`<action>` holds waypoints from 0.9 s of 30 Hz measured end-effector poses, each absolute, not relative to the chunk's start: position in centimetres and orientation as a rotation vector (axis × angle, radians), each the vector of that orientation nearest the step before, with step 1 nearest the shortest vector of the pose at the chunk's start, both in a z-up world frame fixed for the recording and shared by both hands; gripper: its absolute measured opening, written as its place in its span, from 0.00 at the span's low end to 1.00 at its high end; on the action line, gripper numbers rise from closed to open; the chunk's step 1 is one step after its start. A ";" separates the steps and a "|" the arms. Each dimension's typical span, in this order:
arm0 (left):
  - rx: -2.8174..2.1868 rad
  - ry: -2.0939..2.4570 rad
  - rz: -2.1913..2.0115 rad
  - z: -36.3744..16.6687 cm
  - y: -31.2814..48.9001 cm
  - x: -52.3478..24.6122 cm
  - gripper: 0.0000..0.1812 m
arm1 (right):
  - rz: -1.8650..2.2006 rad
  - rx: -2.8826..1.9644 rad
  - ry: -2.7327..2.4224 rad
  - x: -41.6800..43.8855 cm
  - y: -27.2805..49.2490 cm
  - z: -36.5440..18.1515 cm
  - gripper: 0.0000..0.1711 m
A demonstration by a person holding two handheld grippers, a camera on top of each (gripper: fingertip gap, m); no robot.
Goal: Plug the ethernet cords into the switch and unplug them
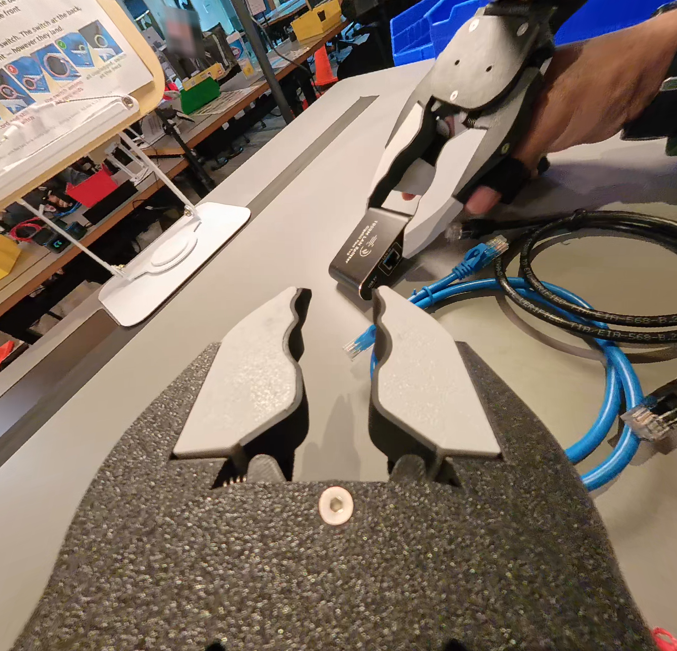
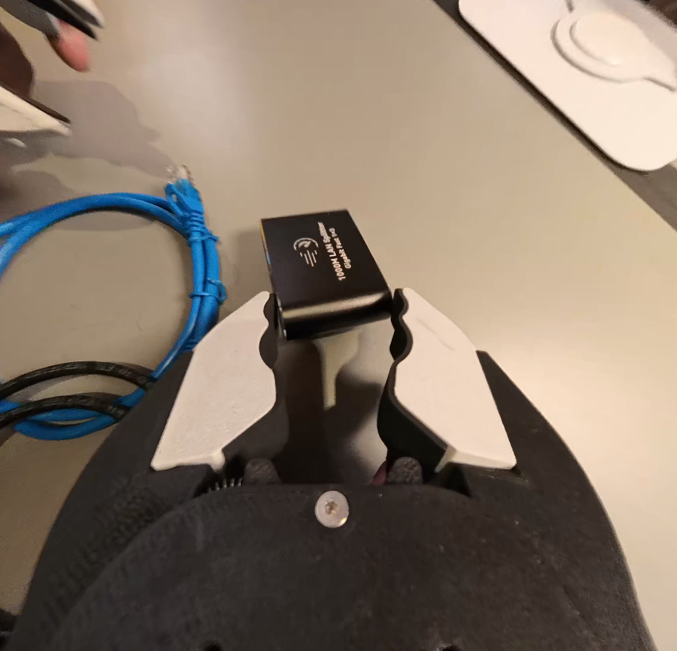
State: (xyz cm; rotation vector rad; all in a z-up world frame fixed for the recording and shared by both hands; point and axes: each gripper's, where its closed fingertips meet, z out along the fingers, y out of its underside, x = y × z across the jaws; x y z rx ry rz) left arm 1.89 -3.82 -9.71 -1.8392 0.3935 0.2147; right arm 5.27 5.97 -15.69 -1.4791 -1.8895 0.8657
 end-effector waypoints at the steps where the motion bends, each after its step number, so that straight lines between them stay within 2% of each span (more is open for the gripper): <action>1: -1.834 0.400 0.202 -9.7 -3.9 2.0 0.20 | 0.902 -1.457 -1.879 5.4 5.8 -15.1 0.35; 8: -1.827 0.502 0.218 -10.3 -3.8 2.6 0.23 | 1.038 -1.455 -1.840 6.2 5.3 -13.4 0.35; 22: -1.855 0.616 0.422 -12.2 -1.8 4.3 0.25 | 1.305 -1.776 -1.672 6.0 3.3 -12.3 0.35; 27: -1.869 0.621 0.408 -12.8 -1.6 4.4 0.30 | 1.379 -1.733 -1.664 5.8 2.3 -11.5 0.34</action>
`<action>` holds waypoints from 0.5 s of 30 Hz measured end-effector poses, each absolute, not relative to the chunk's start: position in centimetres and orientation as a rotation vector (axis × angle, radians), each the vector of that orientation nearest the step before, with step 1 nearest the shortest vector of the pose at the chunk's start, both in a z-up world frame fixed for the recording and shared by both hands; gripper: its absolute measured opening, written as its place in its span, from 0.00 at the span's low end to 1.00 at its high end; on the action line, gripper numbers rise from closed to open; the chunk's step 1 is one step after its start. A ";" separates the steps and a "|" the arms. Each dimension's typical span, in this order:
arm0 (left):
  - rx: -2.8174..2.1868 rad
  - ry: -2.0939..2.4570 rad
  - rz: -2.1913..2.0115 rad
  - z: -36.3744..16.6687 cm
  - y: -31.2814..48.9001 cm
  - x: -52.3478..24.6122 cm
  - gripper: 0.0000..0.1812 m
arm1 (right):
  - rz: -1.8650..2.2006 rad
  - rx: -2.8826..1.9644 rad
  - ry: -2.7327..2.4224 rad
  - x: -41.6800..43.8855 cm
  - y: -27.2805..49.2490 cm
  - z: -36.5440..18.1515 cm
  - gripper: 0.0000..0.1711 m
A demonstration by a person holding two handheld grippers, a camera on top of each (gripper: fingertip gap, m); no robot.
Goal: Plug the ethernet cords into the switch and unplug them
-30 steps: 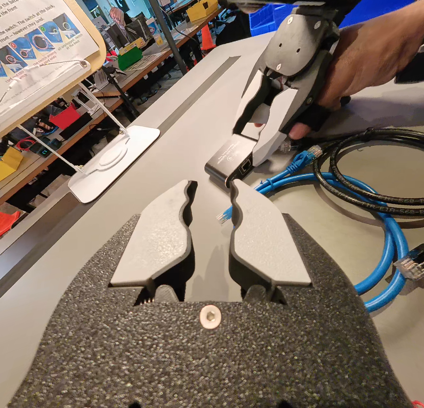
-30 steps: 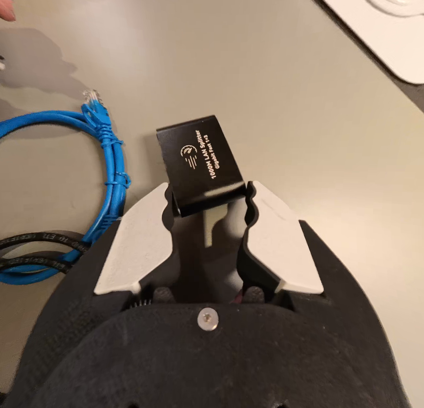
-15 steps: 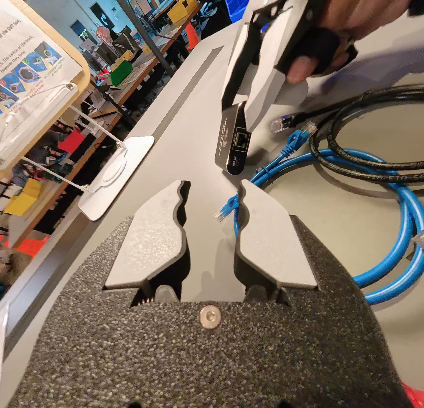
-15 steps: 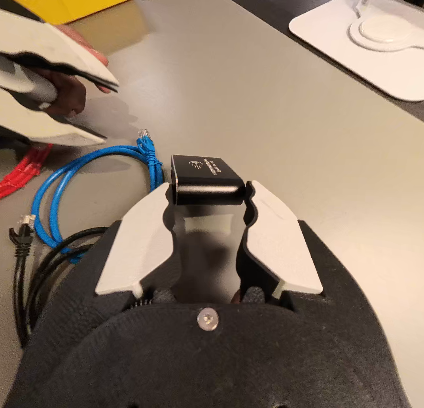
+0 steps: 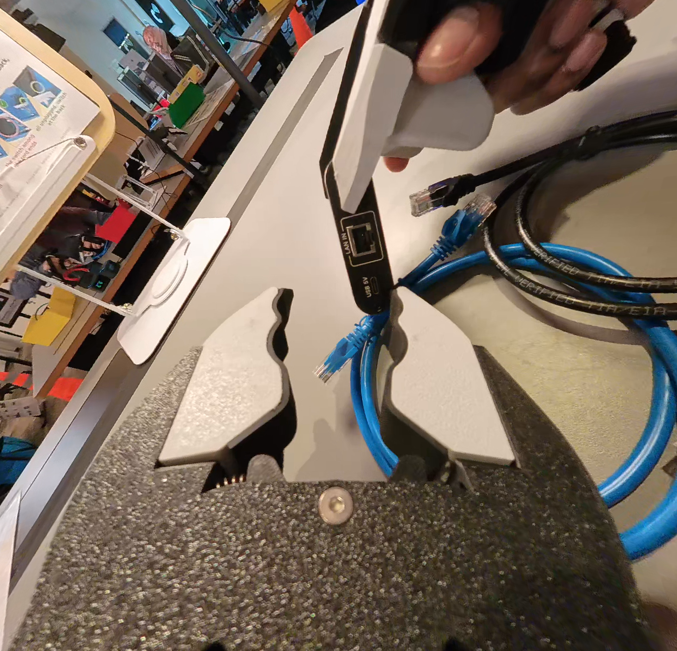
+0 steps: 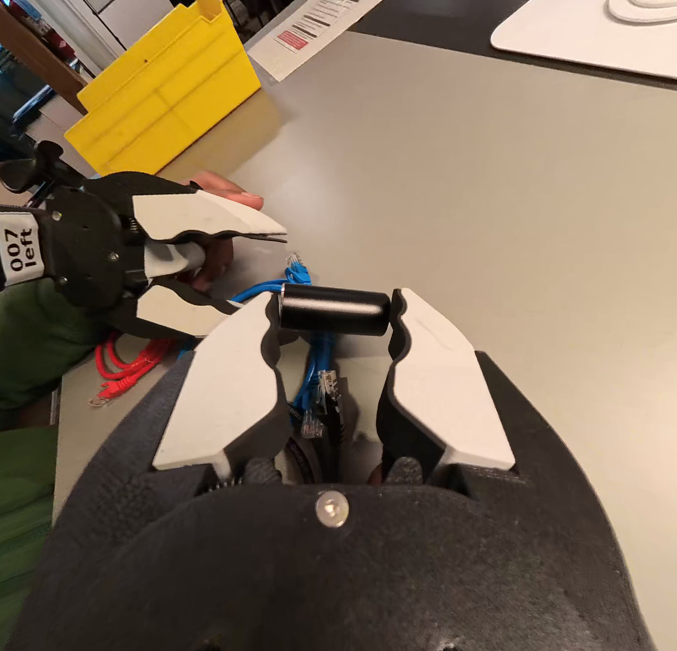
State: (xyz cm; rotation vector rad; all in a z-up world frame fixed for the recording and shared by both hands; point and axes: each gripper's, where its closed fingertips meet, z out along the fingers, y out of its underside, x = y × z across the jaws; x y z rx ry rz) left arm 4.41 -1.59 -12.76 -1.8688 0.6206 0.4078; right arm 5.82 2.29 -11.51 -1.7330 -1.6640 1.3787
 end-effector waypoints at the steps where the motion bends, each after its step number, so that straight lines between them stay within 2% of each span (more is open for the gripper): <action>1: -1.872 0.622 0.401 -12.9 -1.6 4.4 0.30 | 1.382 -1.743 -1.667 5.8 2.3 -11.7 0.34; 9: -1.895 0.681 0.381 -13.9 -1.6 5.4 0.29 | 1.401 -1.757 -1.646 5.7 2.4 -12.0 0.34; 15: -1.891 0.665 0.419 -13.9 -1.4 5.1 0.20 | 1.462 -1.679 -1.679 5.5 1.2 -11.4 0.34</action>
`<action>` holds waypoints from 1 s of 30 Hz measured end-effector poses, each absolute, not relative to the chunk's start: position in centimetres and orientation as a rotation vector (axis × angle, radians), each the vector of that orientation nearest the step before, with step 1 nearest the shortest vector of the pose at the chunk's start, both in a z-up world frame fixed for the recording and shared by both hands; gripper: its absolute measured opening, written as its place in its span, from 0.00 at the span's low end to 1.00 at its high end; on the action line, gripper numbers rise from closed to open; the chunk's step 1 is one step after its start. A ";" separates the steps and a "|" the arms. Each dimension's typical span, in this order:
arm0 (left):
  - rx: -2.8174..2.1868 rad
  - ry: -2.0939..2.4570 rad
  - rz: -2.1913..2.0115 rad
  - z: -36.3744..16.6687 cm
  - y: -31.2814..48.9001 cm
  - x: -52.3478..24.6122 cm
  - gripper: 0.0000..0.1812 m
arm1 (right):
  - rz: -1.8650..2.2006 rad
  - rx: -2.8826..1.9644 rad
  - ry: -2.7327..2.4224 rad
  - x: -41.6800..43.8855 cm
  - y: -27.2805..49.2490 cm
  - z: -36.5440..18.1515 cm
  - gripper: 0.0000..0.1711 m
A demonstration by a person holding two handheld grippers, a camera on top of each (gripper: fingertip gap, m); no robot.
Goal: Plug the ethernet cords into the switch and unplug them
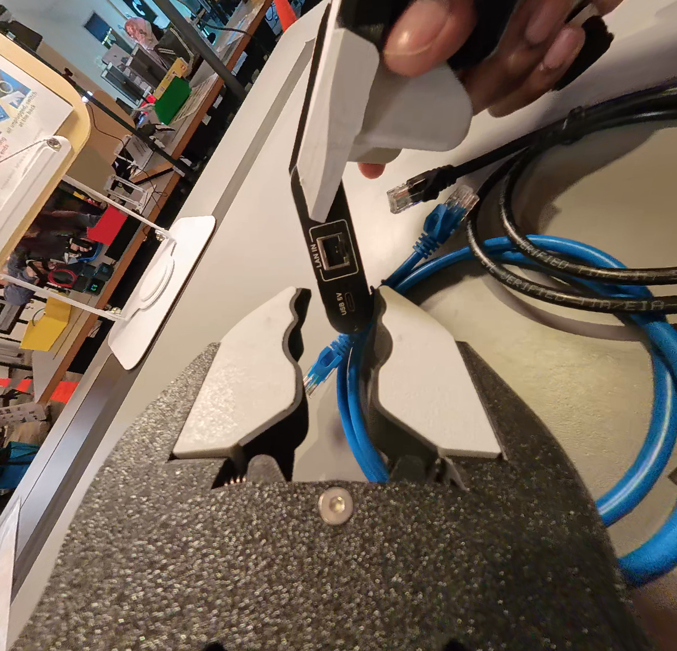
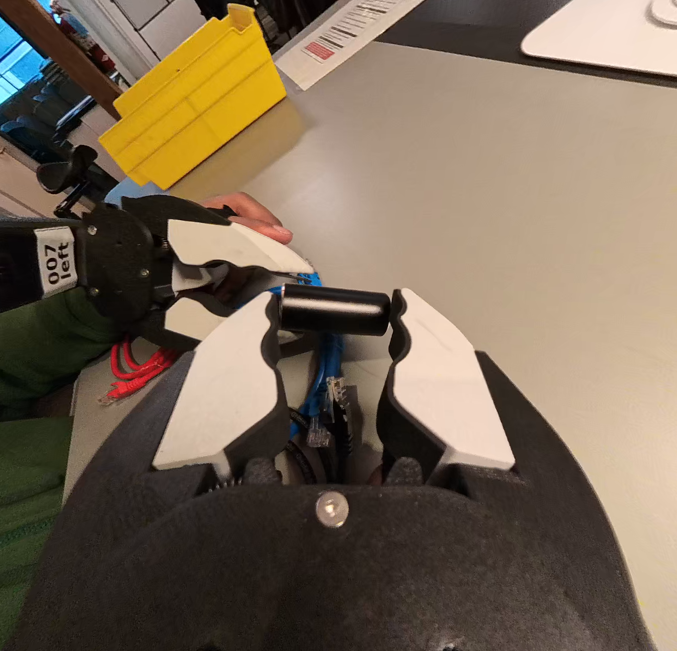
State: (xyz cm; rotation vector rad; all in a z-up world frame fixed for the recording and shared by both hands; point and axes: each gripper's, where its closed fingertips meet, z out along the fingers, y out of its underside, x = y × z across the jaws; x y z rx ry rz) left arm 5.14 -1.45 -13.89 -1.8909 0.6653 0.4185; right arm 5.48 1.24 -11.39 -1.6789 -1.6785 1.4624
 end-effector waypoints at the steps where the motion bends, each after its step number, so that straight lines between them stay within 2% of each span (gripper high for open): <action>1: -1.889 0.672 0.425 -13.9 -1.5 5.1 0.18 | 1.460 -1.667 -1.684 5.4 1.1 -11.4 0.34; 2: -1.884 0.676 0.448 -13.8 -1.5 5.0 0.14 | 1.457 -1.655 -1.687 5.4 1.1 -11.4 0.34; 12: -1.704 0.771 0.650 -10.5 -2.3 5.0 0.14 | 1.480 -1.384 -1.714 6.0 0.3 -8.8 0.35; 14: -1.704 0.778 0.634 -10.2 -2.6 5.1 0.14 | 1.376 -1.285 -1.739 6.2 0.5 -8.4 0.32; 18: -1.691 0.798 0.590 -9.9 -3.0 5.5 0.14 | 1.129 -1.056 -1.778 6.8 0.6 -7.6 0.32; 26: -1.722 0.873 0.592 -10.4 -3.4 5.8 0.14 | 0.640 -0.685 -1.928 7.0 -0.7 -9.6 0.36; 28: -1.704 0.903 0.587 -10.3 -3.6 6.2 0.14 | 0.524 -0.630 -1.953 6.8 -0.8 -10.5 0.34; 30: -1.682 0.916 0.554 -10.0 -3.8 6.8 0.14 | 0.481 -0.591 -1.959 6.5 -1.3 -10.8 0.26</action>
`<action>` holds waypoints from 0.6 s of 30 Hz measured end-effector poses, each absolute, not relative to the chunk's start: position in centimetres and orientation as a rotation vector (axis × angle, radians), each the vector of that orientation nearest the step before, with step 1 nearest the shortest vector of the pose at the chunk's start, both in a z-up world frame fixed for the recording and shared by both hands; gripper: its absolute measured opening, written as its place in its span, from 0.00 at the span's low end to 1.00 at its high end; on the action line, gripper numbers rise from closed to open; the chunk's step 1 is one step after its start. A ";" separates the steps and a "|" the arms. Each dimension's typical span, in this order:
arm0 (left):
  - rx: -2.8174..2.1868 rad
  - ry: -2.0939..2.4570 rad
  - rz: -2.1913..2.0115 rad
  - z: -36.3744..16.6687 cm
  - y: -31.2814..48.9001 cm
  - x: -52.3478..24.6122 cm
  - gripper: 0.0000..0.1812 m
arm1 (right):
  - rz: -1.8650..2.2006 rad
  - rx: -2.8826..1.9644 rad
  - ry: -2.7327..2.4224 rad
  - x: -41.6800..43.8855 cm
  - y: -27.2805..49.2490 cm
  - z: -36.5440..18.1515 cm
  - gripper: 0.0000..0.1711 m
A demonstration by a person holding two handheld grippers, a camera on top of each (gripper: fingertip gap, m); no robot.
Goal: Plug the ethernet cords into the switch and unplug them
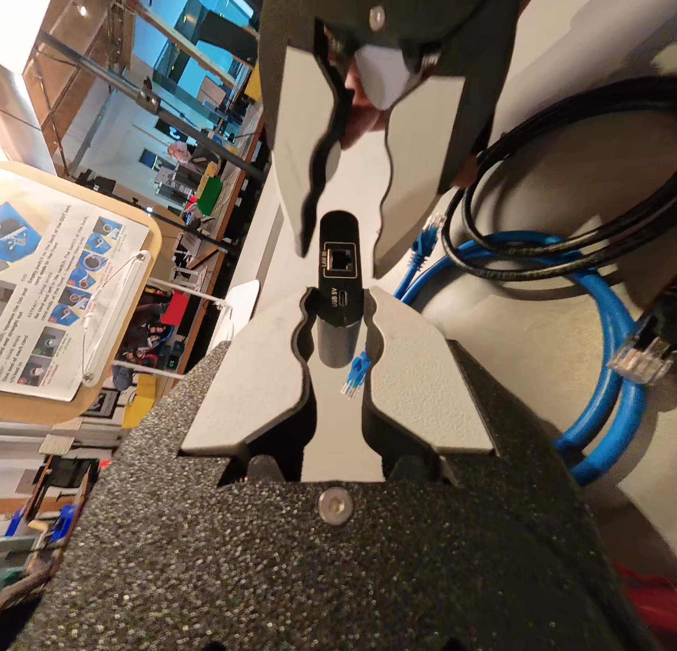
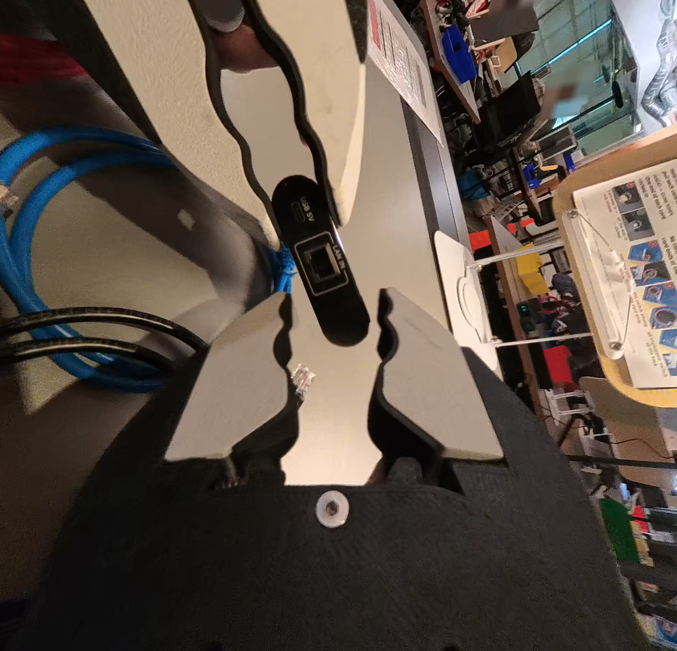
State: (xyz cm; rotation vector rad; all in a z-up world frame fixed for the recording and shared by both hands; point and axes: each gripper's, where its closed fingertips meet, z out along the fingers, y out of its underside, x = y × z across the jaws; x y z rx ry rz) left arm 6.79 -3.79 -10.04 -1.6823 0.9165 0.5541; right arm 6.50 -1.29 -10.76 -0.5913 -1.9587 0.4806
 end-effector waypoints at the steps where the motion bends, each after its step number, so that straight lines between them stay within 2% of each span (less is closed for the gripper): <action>1: -1.668 0.920 0.527 -9.9 -3.9 7.1 0.14 | 0.464 -0.580 -1.951 6.4 -1.4 -10.7 0.19; 6: -1.576 0.821 0.406 -7.9 -4.3 7.0 0.16 | 0.639 -0.620 -1.933 6.6 -2.0 -9.7 0.16; 12: -1.515 0.636 0.101 -5.7 -5.1 5.9 0.30 | 1.017 -0.716 -1.756 7.0 -2.2 -6.0 0.15; 18: -1.473 0.471 -0.356 -5.2 -5.6 6.3 0.39 | 1.358 -0.679 -1.632 7.9 -4.4 -2.9 0.15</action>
